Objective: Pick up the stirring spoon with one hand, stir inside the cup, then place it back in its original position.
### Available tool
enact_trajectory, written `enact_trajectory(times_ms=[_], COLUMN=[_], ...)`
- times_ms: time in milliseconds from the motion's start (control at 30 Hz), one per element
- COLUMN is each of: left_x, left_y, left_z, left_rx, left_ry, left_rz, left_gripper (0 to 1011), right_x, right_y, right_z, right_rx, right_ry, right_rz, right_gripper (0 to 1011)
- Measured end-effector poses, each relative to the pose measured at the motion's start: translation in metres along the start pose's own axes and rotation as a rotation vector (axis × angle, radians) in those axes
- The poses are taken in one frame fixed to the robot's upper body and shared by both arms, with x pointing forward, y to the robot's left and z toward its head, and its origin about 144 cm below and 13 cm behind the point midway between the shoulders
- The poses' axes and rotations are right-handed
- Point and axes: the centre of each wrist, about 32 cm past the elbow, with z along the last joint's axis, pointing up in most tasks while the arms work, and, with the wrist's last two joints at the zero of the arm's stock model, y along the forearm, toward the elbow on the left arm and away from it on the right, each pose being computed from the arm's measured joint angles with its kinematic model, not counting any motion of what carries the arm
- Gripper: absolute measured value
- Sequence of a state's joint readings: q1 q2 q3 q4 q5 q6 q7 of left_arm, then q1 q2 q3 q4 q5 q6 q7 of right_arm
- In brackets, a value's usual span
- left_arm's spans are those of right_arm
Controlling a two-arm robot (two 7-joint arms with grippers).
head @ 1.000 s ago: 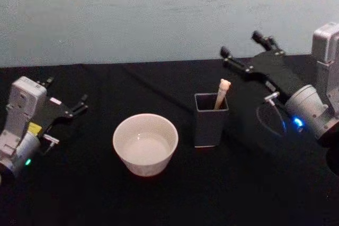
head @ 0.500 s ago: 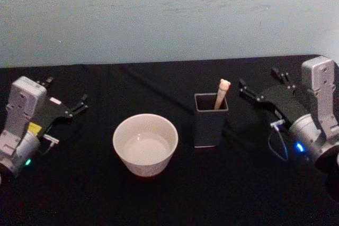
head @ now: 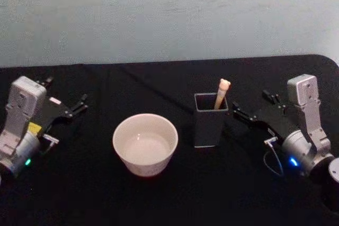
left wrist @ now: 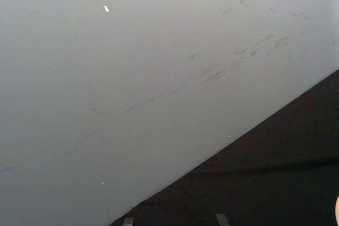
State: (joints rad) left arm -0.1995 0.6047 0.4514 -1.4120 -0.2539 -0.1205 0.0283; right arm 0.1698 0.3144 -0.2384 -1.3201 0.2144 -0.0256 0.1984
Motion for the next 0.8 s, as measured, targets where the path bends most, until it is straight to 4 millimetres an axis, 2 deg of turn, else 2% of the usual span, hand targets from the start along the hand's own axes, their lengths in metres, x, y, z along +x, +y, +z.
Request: enact_trajectory(times_ms=[800], left_x=[0.0000], left_y=[0.0000], left_z=[0.0000], left_rx=[0.000], left_ry=[0.000], left_rz=[0.000], left_gripper=[1001], right_x=[-0.0002], right_y=[-0.0004], right_z=[0.0021], right_rx=[0.009], right_ry=[-0.005], right_rz=[-0.001], right_gripper=[1002])
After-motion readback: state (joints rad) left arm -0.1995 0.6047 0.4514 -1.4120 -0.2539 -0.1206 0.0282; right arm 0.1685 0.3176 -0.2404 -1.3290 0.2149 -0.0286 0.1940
